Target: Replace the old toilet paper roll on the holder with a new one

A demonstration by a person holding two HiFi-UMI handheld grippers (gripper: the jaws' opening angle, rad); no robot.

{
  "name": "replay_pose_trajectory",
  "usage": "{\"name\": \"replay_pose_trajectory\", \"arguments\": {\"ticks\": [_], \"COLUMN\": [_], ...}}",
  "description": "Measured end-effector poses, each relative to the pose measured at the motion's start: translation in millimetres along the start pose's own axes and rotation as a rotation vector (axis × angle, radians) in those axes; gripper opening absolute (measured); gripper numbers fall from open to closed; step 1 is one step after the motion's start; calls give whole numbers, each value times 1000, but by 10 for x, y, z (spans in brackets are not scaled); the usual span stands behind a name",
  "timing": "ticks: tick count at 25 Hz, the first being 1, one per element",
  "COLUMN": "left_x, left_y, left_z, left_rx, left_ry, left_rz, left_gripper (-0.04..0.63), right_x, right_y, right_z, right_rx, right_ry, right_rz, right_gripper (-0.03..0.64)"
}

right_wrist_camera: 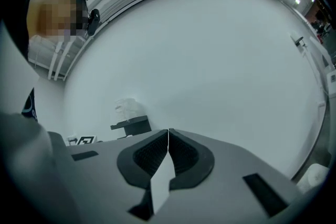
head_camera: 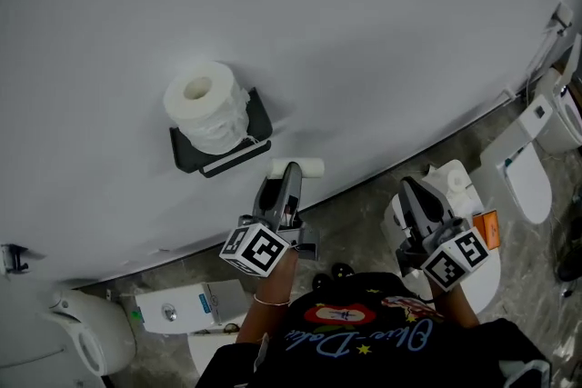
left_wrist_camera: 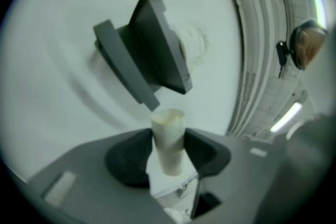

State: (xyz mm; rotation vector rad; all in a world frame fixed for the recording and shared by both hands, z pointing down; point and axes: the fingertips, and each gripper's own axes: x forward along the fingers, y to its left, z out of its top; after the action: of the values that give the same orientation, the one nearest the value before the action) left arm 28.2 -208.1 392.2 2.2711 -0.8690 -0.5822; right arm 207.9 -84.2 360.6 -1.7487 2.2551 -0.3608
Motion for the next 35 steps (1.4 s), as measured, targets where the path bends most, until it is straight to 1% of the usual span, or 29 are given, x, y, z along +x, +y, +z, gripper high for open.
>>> {"name": "replay_pose_trajectory", "arguments": {"ticks": [6, 8, 10, 14, 18, 25, 29, 35], "left_x": [-541, -693, -820, -1025, -1189, -1305, -1299, -1322], "left_y": [18, 18, 10, -56, -103, -145, -179, -198], "left_z": [283, 358, 410, 502, 585, 624, 652, 666], "left_rx": [383, 486, 563, 672, 737, 764, 779, 796], "left_ry": [5, 15, 20, 17, -16, -40, -38, -45], "left_rz": [119, 161, 200, 259, 321, 360, 380, 381], "left_gripper": [176, 176, 176, 176, 176, 177, 179, 184], "right_x": [296, 371, 438, 573, 703, 782, 814, 807], "right_y": [354, 456, 553, 748, 900, 1055, 1055, 1067], "right_z": [-144, -205, -261, -340, -410, -477, -474, -478], "right_rx": [12, 21, 27, 28, 37, 35, 37, 37], "right_ry": [40, 58, 75, 100, 122, 146, 150, 148], "right_rz": [135, 172, 210, 286, 356, 415, 426, 431], "right_gripper": [11, 12, 12, 12, 12, 12, 12, 12]}}
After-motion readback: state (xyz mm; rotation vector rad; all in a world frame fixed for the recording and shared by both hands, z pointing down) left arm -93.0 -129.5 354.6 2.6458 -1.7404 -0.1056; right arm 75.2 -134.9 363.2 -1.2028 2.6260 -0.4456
